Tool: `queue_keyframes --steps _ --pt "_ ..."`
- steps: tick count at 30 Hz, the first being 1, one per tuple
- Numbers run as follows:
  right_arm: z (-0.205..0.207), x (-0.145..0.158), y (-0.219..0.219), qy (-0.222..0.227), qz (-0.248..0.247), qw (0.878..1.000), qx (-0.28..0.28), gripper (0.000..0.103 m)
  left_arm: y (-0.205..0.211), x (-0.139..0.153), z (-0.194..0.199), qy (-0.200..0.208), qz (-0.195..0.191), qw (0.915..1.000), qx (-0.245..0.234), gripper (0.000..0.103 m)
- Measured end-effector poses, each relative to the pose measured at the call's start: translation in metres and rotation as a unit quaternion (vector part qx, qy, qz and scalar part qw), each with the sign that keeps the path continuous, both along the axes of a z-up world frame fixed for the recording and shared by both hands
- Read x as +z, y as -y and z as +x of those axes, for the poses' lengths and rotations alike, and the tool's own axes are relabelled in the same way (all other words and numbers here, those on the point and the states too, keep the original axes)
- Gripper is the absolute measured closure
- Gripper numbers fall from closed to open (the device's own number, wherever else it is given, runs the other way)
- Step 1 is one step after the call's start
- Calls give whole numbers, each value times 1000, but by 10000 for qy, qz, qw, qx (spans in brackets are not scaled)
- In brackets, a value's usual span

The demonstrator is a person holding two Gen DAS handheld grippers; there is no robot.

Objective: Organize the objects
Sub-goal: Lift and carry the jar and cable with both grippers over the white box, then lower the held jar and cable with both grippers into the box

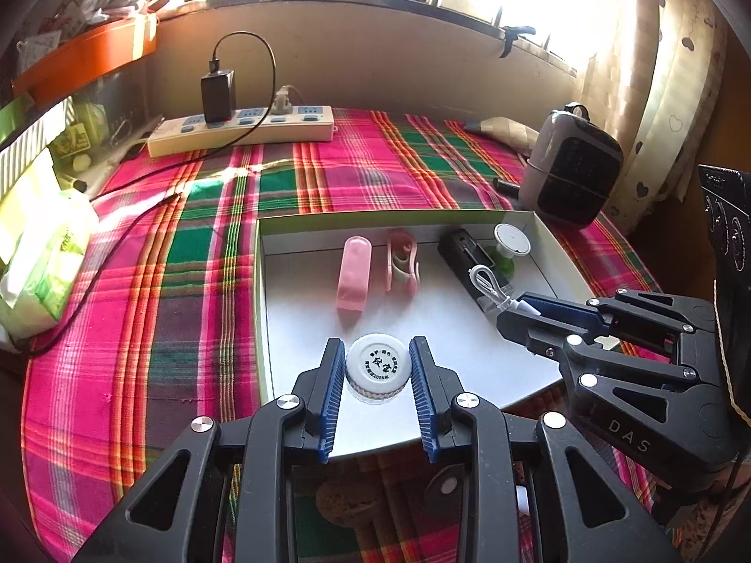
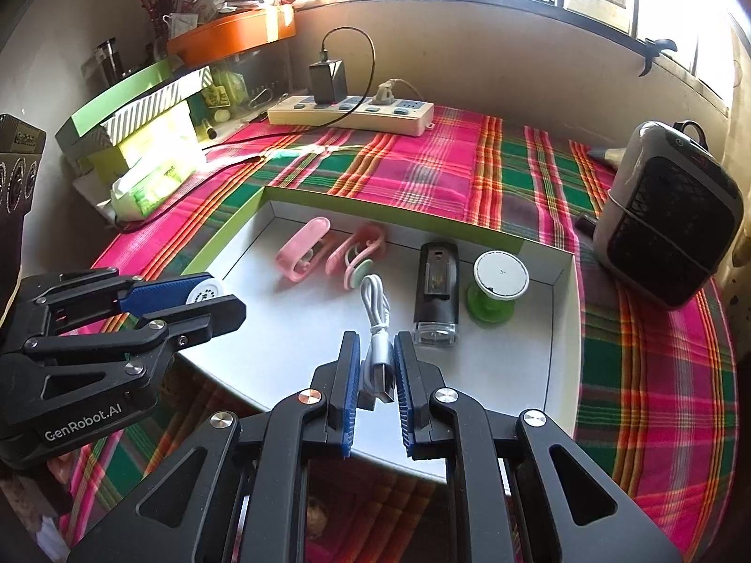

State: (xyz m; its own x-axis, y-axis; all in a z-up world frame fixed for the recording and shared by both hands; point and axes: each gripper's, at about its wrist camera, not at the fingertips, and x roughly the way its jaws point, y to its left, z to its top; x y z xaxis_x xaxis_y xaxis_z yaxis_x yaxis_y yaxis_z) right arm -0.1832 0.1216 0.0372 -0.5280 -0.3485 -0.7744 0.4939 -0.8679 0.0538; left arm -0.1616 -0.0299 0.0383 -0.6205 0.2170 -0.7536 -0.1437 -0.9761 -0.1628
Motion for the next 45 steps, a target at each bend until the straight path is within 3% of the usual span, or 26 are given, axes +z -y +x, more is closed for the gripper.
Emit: queue_keyframes --steps 16,45 --pt "-35 -18 10 288 80 9995 -79 87 4 -17 -25 167 -70 9998 57 77" --pt "-45 -23 22 168 159 9996 -168 87 -2 -20 -35 125 -316 9994 59 77"
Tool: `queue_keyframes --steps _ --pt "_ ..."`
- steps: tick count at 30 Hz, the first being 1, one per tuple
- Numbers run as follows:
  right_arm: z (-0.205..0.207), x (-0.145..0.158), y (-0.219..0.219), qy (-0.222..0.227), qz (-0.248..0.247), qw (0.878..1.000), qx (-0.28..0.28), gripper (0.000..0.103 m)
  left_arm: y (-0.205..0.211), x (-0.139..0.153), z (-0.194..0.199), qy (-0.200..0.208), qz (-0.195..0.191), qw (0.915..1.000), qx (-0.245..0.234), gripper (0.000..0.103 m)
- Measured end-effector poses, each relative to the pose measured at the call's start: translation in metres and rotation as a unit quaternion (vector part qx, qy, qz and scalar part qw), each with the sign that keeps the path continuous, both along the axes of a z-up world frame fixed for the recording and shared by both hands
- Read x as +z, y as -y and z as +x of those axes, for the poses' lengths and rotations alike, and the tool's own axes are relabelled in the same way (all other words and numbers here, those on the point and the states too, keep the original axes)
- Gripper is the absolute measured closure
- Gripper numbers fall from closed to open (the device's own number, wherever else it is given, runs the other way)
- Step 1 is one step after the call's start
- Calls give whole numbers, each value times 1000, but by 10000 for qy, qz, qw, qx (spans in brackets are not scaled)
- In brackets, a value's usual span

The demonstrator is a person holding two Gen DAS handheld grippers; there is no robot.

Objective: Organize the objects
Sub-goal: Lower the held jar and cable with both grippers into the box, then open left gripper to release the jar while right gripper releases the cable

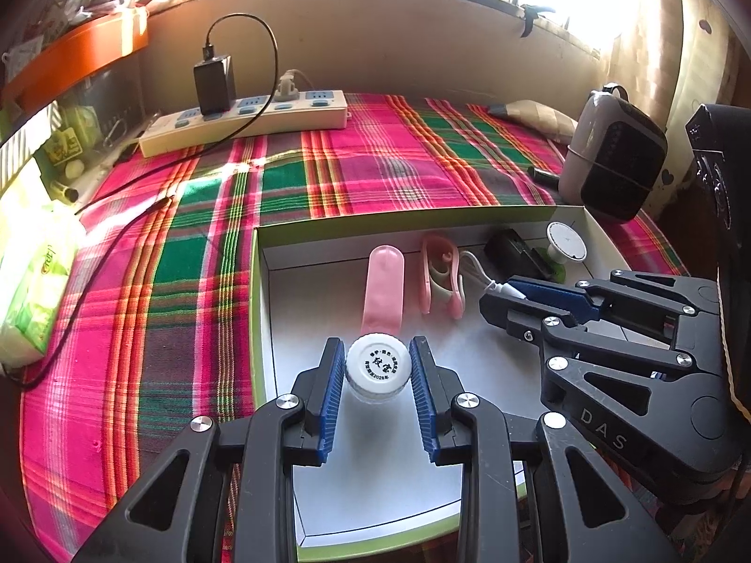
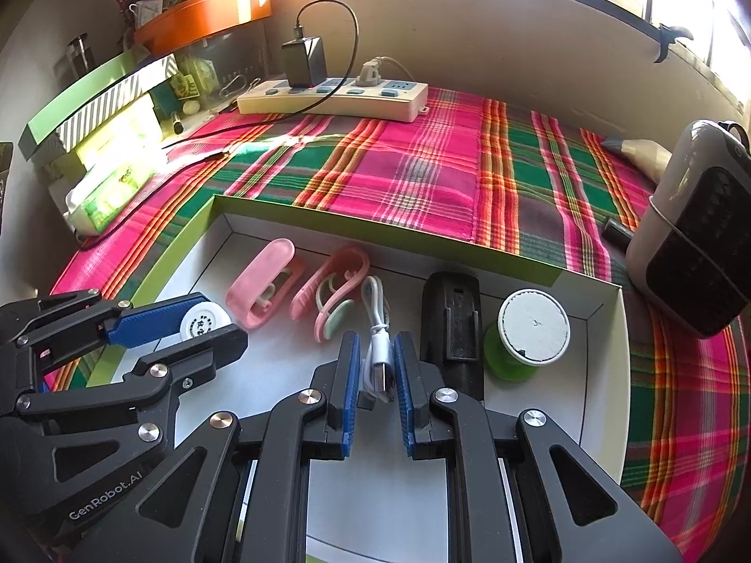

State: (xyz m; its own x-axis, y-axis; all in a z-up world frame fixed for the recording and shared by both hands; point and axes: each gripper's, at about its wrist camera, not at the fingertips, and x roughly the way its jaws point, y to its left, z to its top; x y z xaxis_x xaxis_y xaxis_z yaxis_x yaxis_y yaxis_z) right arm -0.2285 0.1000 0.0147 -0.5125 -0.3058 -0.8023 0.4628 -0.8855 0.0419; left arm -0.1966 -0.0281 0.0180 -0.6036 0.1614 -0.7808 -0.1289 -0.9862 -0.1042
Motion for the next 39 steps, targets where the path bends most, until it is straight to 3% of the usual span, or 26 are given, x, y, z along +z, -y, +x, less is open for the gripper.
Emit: queue_keyframes --steps 23,33,37,39 --pt "1 -1 -1 17 -5 10000 -57 87 0 0 0 6 -1 10000 13 76" --pt "7 2 -3 -9 -51 10000 -66 85 1 2 6 -63 -141 9999 30 70" --pt "10 5 -7 -34 -75 9999 -151 73 3 5 11 -88 -145 9998 84 70" --pt "12 6 -8 -44 -115 9998 -167 72 5 7 14 -108 -129 9998 93 70"
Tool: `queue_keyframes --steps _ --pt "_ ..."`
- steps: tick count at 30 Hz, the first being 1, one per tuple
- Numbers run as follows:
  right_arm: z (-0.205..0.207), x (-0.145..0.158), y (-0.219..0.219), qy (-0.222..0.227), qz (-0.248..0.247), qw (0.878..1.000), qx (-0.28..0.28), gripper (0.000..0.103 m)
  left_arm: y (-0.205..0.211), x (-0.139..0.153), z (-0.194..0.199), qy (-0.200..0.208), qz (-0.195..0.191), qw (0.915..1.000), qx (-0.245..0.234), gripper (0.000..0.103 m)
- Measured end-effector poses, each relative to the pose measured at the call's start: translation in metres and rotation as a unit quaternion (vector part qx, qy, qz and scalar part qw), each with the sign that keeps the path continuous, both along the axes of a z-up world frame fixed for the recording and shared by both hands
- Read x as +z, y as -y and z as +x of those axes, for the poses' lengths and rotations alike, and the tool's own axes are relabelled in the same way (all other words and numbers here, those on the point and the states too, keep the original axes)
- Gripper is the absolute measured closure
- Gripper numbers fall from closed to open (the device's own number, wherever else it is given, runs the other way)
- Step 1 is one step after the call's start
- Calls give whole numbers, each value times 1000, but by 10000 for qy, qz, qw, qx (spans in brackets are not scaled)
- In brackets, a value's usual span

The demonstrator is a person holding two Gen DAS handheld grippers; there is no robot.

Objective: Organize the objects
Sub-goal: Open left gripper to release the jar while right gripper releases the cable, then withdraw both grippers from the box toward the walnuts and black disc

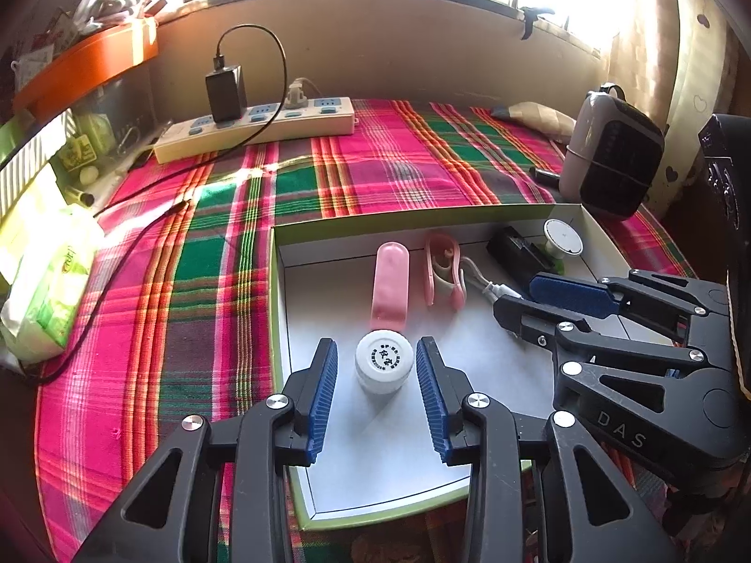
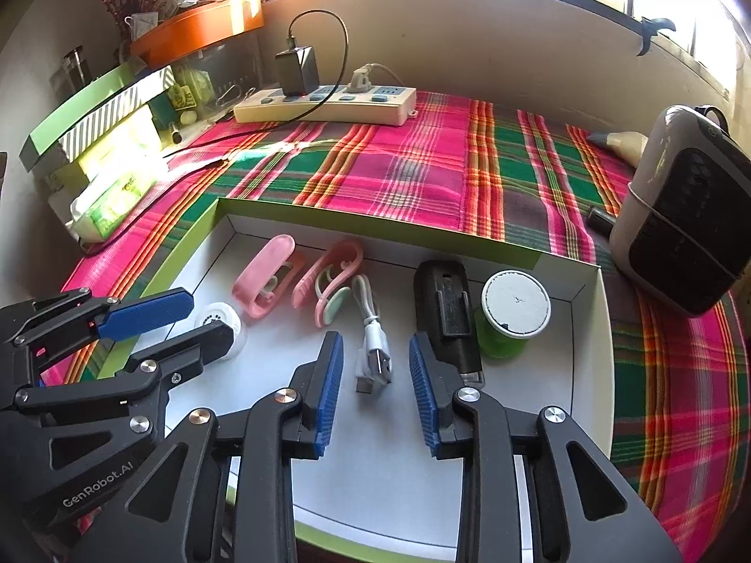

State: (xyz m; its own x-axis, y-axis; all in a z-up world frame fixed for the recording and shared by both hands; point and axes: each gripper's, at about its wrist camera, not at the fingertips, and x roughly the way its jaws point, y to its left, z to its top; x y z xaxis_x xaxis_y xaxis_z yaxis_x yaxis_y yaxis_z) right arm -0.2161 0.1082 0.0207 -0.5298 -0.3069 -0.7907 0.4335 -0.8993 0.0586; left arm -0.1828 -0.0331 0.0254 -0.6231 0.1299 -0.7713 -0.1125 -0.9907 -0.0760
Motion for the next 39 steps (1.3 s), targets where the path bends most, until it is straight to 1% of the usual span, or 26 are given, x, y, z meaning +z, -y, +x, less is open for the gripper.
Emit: queue_keyframes --steps 20,23,31,39 --pt "28 11 -10 -84 -256 9995 -134 72 0 14 31 -158 -39 9998 76 68" --pt "33 14 -12 -118 -287 9994 -158 72 -1 16 35 -215 -117 9997 89 68" --pt "47 17 -14 -193 -330 9991 -163 72 -1 18 44 -221 -65 9997 99 68" --pt "64 24 -24 -319 -428 9984 -204 72 7 23 62 -298 101 9994 154 68"
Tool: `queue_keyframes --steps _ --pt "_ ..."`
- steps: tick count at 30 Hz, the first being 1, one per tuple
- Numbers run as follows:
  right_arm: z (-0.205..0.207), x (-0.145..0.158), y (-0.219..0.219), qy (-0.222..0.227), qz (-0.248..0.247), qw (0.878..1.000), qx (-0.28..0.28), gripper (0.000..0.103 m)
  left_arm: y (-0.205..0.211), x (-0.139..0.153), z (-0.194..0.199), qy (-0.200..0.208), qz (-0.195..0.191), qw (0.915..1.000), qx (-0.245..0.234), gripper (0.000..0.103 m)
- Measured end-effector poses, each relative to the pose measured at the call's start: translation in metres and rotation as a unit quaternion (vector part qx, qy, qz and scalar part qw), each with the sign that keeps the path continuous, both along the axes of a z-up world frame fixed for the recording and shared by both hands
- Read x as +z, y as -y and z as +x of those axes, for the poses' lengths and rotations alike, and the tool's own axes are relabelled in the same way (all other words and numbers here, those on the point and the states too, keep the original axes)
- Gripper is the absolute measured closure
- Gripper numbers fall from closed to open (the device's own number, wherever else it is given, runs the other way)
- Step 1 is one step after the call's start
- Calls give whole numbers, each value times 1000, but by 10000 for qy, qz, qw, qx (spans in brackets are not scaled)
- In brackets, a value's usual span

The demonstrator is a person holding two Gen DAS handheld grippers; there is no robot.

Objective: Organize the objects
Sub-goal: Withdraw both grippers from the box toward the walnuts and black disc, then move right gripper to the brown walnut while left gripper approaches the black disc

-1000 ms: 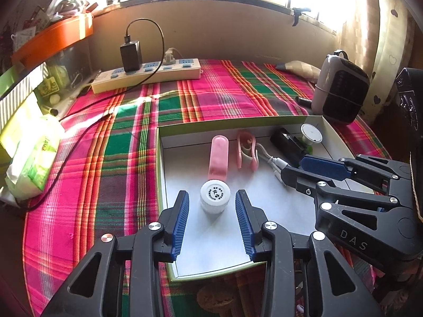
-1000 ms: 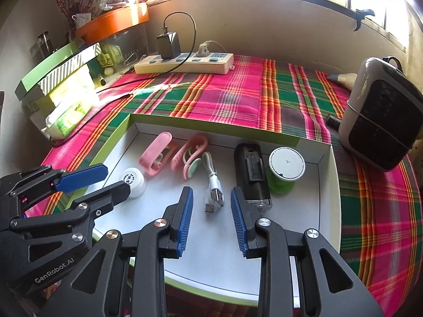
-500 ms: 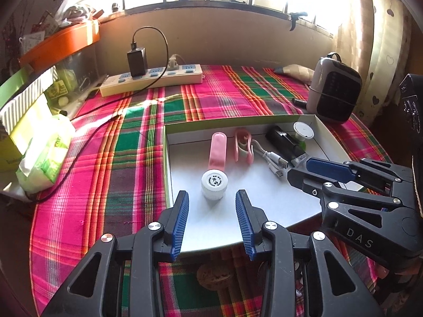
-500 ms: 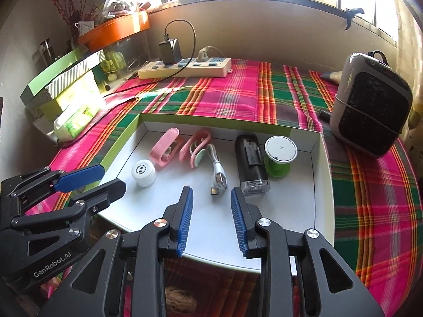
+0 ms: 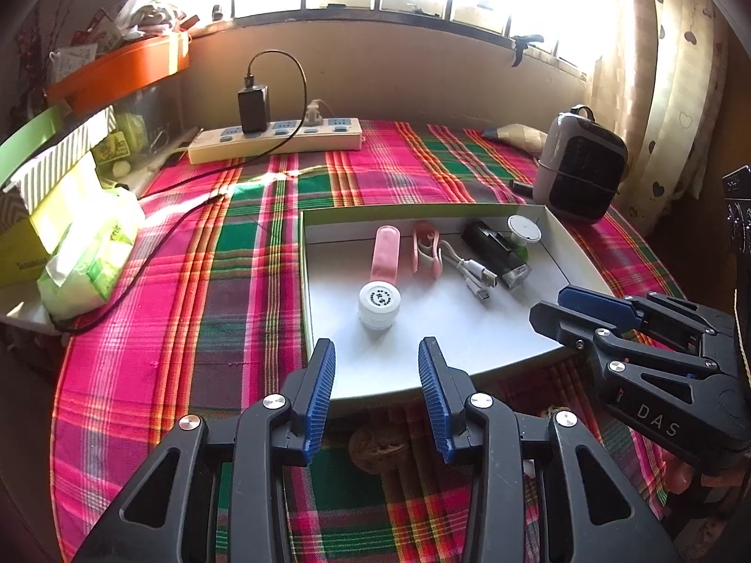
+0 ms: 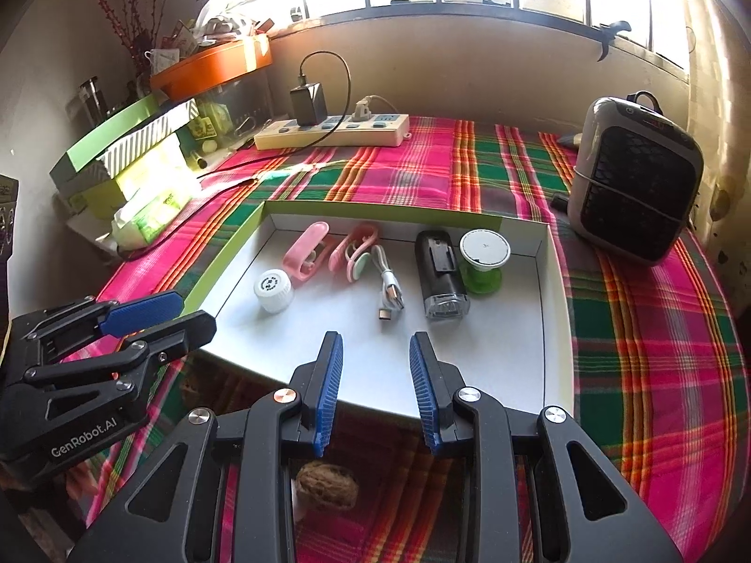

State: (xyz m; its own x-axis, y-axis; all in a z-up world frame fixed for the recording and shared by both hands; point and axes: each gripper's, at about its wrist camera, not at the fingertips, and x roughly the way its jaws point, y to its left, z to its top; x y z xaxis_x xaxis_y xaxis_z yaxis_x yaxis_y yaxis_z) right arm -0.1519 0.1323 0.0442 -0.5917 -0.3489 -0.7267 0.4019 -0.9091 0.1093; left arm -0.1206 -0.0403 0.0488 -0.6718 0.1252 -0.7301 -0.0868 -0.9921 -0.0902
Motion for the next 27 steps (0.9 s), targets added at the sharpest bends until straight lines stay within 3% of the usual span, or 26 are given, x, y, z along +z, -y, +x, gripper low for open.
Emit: queue_keyframes --steps 10,14,27 --pt "27 0 -17 -32 -135 9999 -34 72 14 -4 22 33 301 9995 -12 63" --pt "38 -5 -19 20 -206 9998 24 62 15 -10 30 94 284 9995 -70 62" --pt "57 -18 -24 176 -280 9994 102 62 19 -29 37 346 436 9983 -145 59"
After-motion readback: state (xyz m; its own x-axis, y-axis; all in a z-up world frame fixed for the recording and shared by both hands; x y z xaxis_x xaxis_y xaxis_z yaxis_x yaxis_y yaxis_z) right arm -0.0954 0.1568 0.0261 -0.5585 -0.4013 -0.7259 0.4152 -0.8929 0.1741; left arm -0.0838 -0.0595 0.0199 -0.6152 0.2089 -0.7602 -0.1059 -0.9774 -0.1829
